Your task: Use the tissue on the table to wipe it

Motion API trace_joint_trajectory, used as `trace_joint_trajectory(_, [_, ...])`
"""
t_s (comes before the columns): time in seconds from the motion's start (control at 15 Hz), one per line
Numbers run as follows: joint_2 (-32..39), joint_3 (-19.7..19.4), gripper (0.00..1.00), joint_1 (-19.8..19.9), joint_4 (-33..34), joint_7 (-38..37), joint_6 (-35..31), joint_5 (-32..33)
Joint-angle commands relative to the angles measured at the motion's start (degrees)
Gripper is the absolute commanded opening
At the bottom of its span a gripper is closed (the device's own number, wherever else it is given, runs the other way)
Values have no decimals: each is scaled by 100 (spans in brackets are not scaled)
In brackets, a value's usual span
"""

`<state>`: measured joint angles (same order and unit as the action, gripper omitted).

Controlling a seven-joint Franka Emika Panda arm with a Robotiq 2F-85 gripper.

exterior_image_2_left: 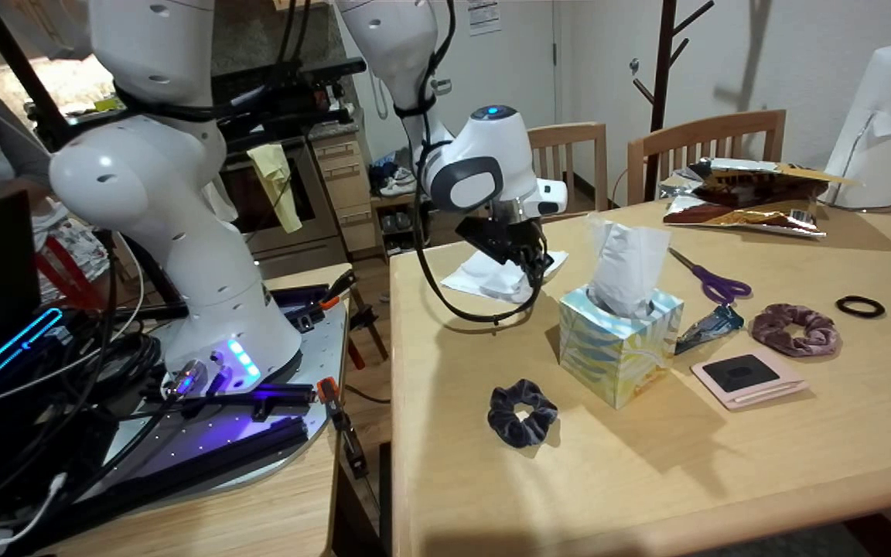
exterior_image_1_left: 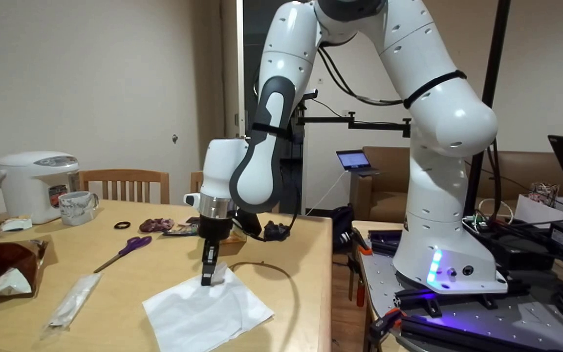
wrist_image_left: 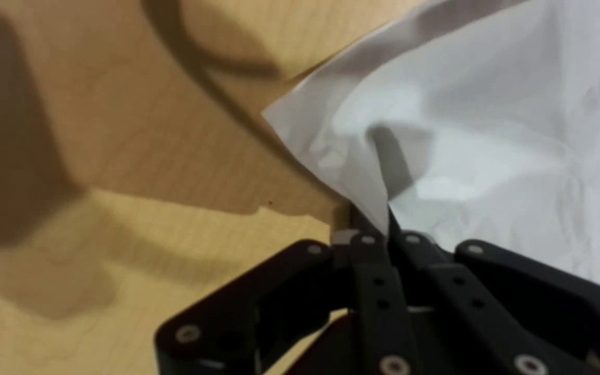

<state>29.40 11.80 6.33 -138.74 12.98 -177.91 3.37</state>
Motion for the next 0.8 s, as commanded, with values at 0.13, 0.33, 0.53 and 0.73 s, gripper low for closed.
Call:
trace_joint_trajectory(0.13, [479, 673, 0, 1826, -541, 195, -713, 148])
trace_joint_trajectory(0.33, [550, 915, 0, 2532, -486, 200, -633, 392])
trace_joint_trajectory(0.53, [553, 1026, 0, 2790, -390, 263, -489, 616])
trace_joint_trajectory(0.73, [386, 1188, 0, 2671, -350, 444, -139, 911])
